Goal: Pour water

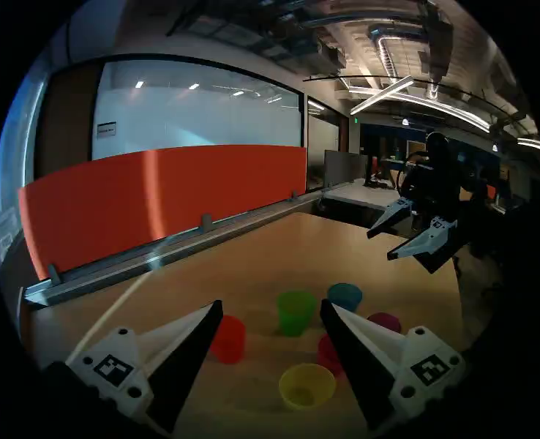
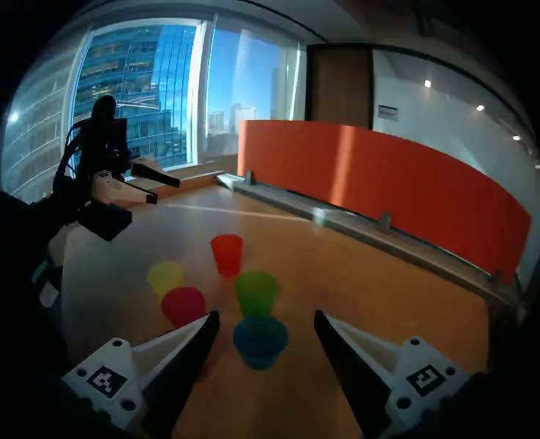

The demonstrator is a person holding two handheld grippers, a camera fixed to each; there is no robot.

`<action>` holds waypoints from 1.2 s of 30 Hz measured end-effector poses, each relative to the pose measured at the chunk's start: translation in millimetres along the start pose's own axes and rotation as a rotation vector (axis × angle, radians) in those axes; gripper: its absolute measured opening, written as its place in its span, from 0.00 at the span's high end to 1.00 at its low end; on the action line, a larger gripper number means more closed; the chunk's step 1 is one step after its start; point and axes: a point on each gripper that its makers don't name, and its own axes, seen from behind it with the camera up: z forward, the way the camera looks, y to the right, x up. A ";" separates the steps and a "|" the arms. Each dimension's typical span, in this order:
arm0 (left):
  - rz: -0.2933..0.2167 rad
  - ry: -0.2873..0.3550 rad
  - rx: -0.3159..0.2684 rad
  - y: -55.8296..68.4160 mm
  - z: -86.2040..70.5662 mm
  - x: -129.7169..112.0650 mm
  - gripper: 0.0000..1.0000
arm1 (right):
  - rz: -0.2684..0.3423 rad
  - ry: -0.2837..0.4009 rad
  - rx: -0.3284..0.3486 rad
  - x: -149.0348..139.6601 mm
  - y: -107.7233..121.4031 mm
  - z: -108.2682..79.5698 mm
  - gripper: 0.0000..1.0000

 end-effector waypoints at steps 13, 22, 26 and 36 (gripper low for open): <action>-0.001 -0.051 -0.038 4.5 25.0 -25.4 0.01 | -0.002 -0.057 0.024 -28.9 -0.2 22.3 0.00; -0.007 -0.078 -0.066 9.5 46.4 -35.6 0.00 | 0.011 -0.100 0.034 -51.6 0.8 38.5 0.00; -0.011 -0.091 -0.076 10.7 55.7 -40.5 0.01 | 0.016 -0.123 0.043 -64.0 -0.2 44.9 0.00; -0.009 -0.124 -0.102 14.5 73.9 -52.0 0.00 | 0.017 -0.167 0.063 -87.3 -3.4 60.9 0.00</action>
